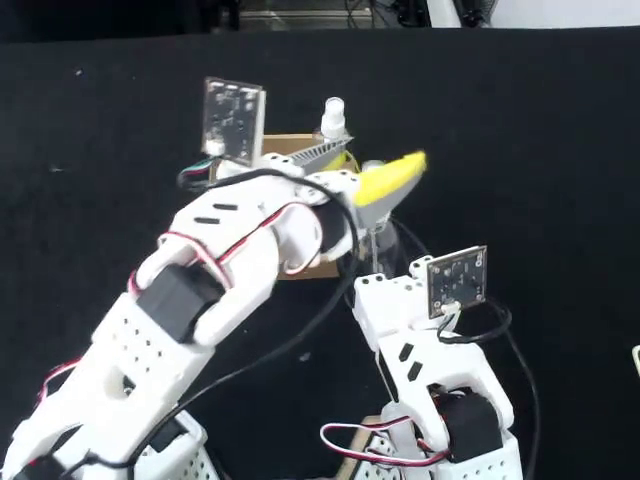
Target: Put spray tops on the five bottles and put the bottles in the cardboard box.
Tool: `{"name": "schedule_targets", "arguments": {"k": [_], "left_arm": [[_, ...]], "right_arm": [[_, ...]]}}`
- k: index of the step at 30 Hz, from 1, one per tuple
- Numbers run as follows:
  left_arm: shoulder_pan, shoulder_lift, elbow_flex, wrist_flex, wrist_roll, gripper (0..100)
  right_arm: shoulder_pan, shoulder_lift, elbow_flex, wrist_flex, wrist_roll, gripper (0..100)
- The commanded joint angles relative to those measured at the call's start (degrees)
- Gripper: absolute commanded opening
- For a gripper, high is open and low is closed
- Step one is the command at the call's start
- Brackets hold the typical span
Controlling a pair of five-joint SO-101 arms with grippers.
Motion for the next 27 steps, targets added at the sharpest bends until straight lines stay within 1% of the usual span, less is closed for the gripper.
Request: {"name": "schedule_targets", "arguments": {"k": [1, 3, 10, 12, 14, 16, 19, 23, 27], "left_arm": [[-0.2, -7.8, -0.7, 0.2, 0.3, 29], [-1.2, -10.7, -0.7, 0.2, 0.2, 27], [-13.2, -16.8, 4.2, 0.7, 0.3, 21], [-16.7, -19.6, 5.1, 4.0, 0.3, 21], [-18.6, -22.9, 6.3, 7.9, 0.3, 21], [-19.7, -25.7, 8.1, 9.8, 0.3, 21], [-19.6, -28.6, 9.5, 9.8, 0.3, 21], [-20.1, -31.0, 10.0, 9.8, 0.3, 21], [-24.6, -32.7, 10.1, 13.6, 0.3, 21]], "right_arm": [[-0.6, -5.4, -0.3, -1.6, 0.0, 1.1], [-0.6, -5.4, -0.3, -1.6, 0.0, 1.1], [-0.4, -5.4, -0.3, -1.7, 0.0, 1.1], [-0.4, -5.4, -0.4, -3.4, 0.0, 1.1], [-0.3, -5.4, -0.4, -6.2, -0.1, 1.1], [-0.3, -5.4, -0.3, -9.1, -0.3, 1.1], [-0.4, -5.4, 1.6, -15.6, 0.0, 1.1], [-0.2, -5.4, 1.8, -29.9, 0.0, 1.1], [-0.5, -4.3, 5.2, -42.0, 0.0, 1.1]]}}
